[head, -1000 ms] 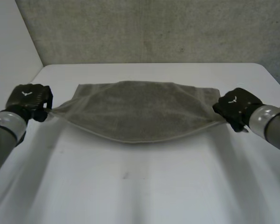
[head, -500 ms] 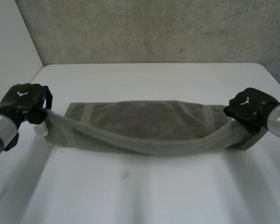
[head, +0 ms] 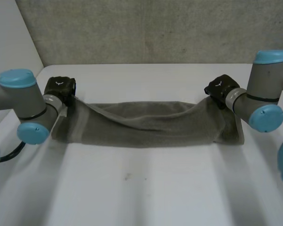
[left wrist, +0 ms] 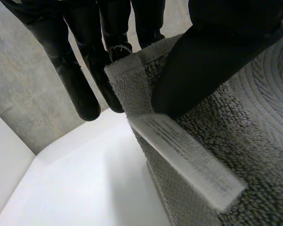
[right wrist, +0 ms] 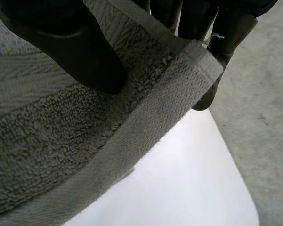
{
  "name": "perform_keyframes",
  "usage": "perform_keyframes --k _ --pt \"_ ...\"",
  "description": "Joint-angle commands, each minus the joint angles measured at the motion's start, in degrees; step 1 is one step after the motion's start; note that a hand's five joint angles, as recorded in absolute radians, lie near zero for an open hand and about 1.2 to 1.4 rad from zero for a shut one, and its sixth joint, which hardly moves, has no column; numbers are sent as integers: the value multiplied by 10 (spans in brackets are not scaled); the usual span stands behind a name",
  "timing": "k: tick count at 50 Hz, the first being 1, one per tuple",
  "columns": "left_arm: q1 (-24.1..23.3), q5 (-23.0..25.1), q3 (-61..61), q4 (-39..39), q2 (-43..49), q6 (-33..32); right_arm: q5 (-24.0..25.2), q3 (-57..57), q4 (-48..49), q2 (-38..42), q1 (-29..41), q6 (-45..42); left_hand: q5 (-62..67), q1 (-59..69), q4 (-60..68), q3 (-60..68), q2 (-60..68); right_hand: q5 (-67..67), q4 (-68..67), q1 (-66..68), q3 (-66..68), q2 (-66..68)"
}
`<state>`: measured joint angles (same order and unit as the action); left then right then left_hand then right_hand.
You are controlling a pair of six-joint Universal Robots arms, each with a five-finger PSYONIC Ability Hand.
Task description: Fold the towel.
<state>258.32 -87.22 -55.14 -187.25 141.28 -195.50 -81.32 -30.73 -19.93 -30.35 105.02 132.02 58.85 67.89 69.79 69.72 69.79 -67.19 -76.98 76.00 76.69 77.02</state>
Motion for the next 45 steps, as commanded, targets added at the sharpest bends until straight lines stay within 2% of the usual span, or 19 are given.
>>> perform_keyframes --k 1,17,18,19,20,21,22,23,24,33,38,40,41,43,44,45 --pt "1 -28 102 44 68 -1 -30 112 1 77 1 -4 111 121 102 103 102 -28 -30 40 33 30" --pt "0 -26 154 58 94 -1 -37 132 2 114 1 -7 111 121 102 103 102 -28 -30 40 33 30" --pt "0 -25 154 58 95 -2 -38 132 2 114 1 -7 111 121 102 103 102 106 104 -94 -101 -104" --pt "0 -25 154 58 95 -2 -39 132 2 114 1 -7 111 121 102 103 102 108 105 -96 -103 -106" --pt "-2 -24 152 59 94 -2 -40 132 2 114 1 -6 111 121 102 103 102 551 548 -539 -545 -549" --pt "-2 -24 152 59 94 -2 -40 132 2 114 1 -6 111 121 102 103 102 555 553 -543 -550 -553" --pt "-4 -24 152 63 93 -2 -42 132 2 111 1 -6 -78 -69 -88 -87 -88 672 670 -660 -667 -670" --pt "-8 -23 151 68 92 -2 -45 132 2 107 2 -6 -455 -445 -464 -463 -464 672 670 -660 -667 -670" --pt "-11 -25 151 73 91 -2 -46 132 2 100 2 -5 -589 -579 -598 -597 -598 672 670 -660 -667 -670" --pt "-15 -29 136 85 56 2 -47 122 0 27 4 19 -589 -579 -598 -597 -598 672 670 -660 -667 -670" --pt "-15 -28 82 85 2 6 -40 87 -4 -31 3 76 -588 -578 -597 -597 -597 672 670 -660 -667 -670" --pt "-15 -26 28 82 -43 6 -35 25 -2 -85 -4 109 -588 -578 -597 -597 -597 672 670 -660 -667 -670" --pt "-15 -26 28 82 -43 6 -35 24 -2 -85 -4 109 -588 -578 -597 -597 -597 672 670 -660 -667 -670" --pt "-16 -25 -34 72 -90 6 -25 -67 6 -150 -7 128 -586 -577 -596 -595 -596 672 670 -660 -667 -670" --pt "-16 -25 -34 72 -90 6 -25 -68 6 -150 -7 128 -586 -577 -596 -595 -596 672 670 -660 -667 -670" --pt "-17 -25 -64 61 -113 6 -17 -115 13 -179 -7 133 -586 -577 -596 -595 -596 672 670 -660 -667 -670"
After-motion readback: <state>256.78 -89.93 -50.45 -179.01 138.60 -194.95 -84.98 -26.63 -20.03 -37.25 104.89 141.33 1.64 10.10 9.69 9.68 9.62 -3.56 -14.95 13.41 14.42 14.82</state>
